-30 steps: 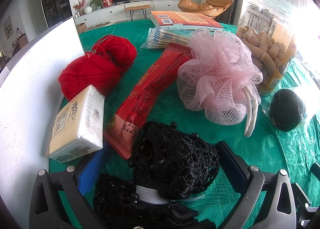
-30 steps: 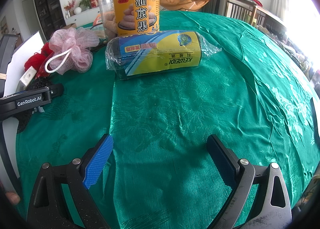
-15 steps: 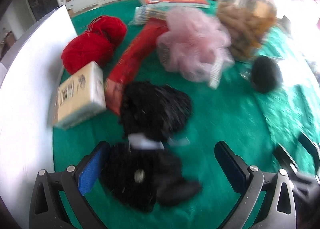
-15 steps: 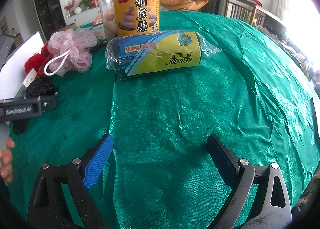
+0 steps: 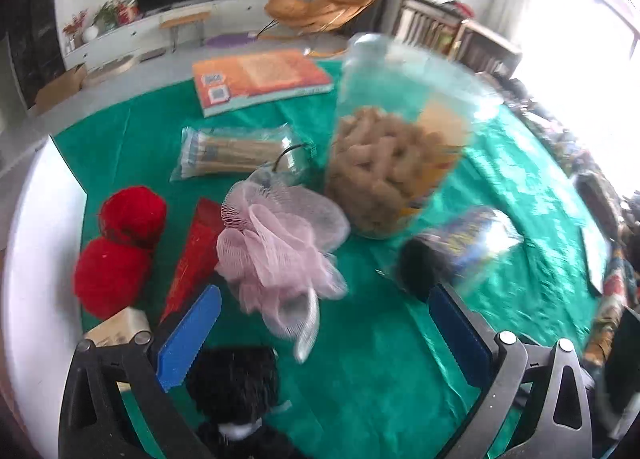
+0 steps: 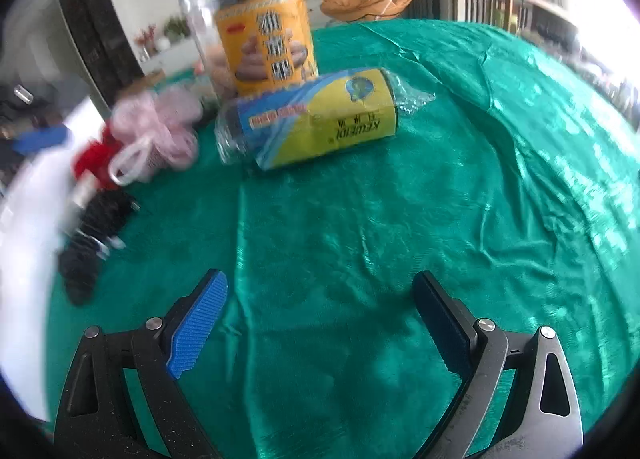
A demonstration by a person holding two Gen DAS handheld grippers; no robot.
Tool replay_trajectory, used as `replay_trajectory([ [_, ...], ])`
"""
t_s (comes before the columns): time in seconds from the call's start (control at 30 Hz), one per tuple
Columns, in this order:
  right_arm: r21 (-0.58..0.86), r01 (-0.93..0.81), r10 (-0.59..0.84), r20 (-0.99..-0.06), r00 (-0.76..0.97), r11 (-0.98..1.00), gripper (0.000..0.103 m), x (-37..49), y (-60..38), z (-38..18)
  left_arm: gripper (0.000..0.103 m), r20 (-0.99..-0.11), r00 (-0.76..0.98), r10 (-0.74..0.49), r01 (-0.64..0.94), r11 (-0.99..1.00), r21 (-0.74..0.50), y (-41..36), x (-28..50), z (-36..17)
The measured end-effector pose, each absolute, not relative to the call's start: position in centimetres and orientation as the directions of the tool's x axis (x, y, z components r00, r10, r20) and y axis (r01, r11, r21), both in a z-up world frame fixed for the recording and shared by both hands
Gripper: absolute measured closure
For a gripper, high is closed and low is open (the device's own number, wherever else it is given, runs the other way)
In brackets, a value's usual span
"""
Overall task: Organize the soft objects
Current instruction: 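Grasp the pink mesh loofah with left tool while right tool approaches the blue-yellow roll, then grasp and lift the blue-yellow roll with right tool while left tool lifts the loofah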
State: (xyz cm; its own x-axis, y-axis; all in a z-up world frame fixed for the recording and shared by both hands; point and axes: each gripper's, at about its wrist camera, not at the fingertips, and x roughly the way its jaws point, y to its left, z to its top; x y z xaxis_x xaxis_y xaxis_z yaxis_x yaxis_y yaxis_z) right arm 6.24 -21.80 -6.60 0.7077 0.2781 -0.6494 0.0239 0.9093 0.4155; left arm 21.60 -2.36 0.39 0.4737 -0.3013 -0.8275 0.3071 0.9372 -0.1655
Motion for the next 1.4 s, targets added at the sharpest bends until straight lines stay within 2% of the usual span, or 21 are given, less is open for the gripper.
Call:
replay_trajectory([
  [0.07, 0.565, 0.049, 0.355, -0.581, 0.733, 0.824, 0.008, 6.2, -24.1, -6.5, 0.006, -0.841, 0.470, -0.269, 0.268, 0.951, -0.155, -2.5, 22.9, -1.2],
  [0.13, 0.590, 0.057, 0.383, -0.592, 0.709, 0.806, 0.008, 8.1, -24.2, -6.5, 0.006, -0.842, 0.469, -0.267, 0.247, 0.955, -0.165, -2.1, 23.1, -1.6],
  [0.2, 0.492, -0.009, 0.358, -0.619, 0.699, 0.871, 0.008, 10.7, -22.3, -5.6, 0.006, -0.831, 0.481, -0.278, 0.245, 0.953, -0.177, -1.8, 22.7, -1.5],
  [0.23, 0.390, -0.065, 0.320, -0.636, 0.702, 0.918, 0.008, 12.0, -20.7, -5.0, 0.006, -0.828, 0.490, -0.272, 0.248, 0.954, -0.167, -1.7, 22.6, -1.3],
  [0.33, 0.047, -0.090, 0.095, -0.737, 0.670, 0.995, 0.009, 15.9, -17.3, -5.6, 0.006, -0.825, 0.503, -0.259, 0.263, 0.955, -0.140, -1.0, 22.0, -0.8],
  [0.37, 0.022, -0.065, 0.059, -0.746, 0.663, 0.998, 0.008, 16.6, -17.9, -5.9, 0.006, -0.822, 0.501, -0.270, 0.273, 0.951, -0.146, -0.7, 21.7, -0.7],
  [0.43, 0.133, 0.052, 0.063, -0.733, 0.677, 0.990, 0.009, 17.3, -21.9, -5.9, 0.006, -0.821, 0.486, -0.301, 0.311, 0.937, -0.160, -1.0, 21.5, -0.6],
  [0.53, 0.175, 0.223, -0.018, -0.746, 0.665, 0.959, 0.009, 17.2, -27.3, -6.4, 0.006, -0.832, 0.453, -0.320, 0.365, 0.918, -0.155, -3.5, 22.1, -1.9],
  [0.63, 0.273, 0.254, 0.023, -0.722, 0.691, 0.928, 0.009, 15.3, -29.8, -6.4, 0.006, -0.837, 0.467, -0.286, 0.361, 0.925, -0.114, -5.5, 23.0, -3.1],
  [0.73, 0.300, 0.271, 0.009, -0.684, 0.729, 0.915, 0.008, 12.8, -30.0, -6.4, 0.007, -0.849, 0.477, -0.229, 0.302, 0.949, -0.087, -6.0, 24.5, -4.3],
  [0.8, 0.307, 0.277, 0.019, -0.701, 0.713, 0.911, 0.009, 12.6, -30.2, -6.7, 0.035, -0.842, 0.476, -0.252, 0.290, 0.949, -0.120, -5.4, 24.7, -4.2],
  [0.83, 0.302, 0.274, 0.017, -0.699, 0.715, 0.913, 0.008, 12.7, -30.2, -6.4, 0.068, -0.840, 0.475, -0.262, 0.293, 0.947, -0.130, -5.1, 24.6, -4.1],
  [0.93, 0.350, 0.261, 0.054, -0.682, 0.729, 0.900, 0.008, 12.3, -30.5, -6.3, 0.074, -0.814, 0.486, -0.318, 0.299, 0.936, -0.187, -3.3, 24.0, -3.0],
  [1.1, 0.567, 0.242, 0.192, -0.599, 0.777, 0.787, 0.008, 10.8, -33.5, -5.9, 0.075, -0.762, 0.529, -0.372, 0.295, 0.923, -0.246, -0.3, 22.1, 0.2],
  [1.27, 0.797, 0.306, 0.363, -0.531, 0.766, 0.521, 0.007, 15.2, -39.0, -5.2, 0.075, -0.698, 0.585, -0.413, 0.313, 0.909, -0.276, 0.9, 21.0, 3.9],
  [1.33, 0.802, 0.321, 0.404, -0.547, 0.733, 0.504, 0.007, 18.1, -38.8, -4.5, 0.075, -0.684, 0.597, -0.419, 0.323, 0.906, -0.274, 1.0, 20.5, 5.0],
  [1.4, 0.699, 0.373, 0.380, -0.671, 0.636, 0.610, 0.008, 21.8, -37.1, -4.1, 0.075, -0.670, 0.603, -0.432, 0.335, 0.900, -0.279, 1.2, 20.2, 6.2],
])
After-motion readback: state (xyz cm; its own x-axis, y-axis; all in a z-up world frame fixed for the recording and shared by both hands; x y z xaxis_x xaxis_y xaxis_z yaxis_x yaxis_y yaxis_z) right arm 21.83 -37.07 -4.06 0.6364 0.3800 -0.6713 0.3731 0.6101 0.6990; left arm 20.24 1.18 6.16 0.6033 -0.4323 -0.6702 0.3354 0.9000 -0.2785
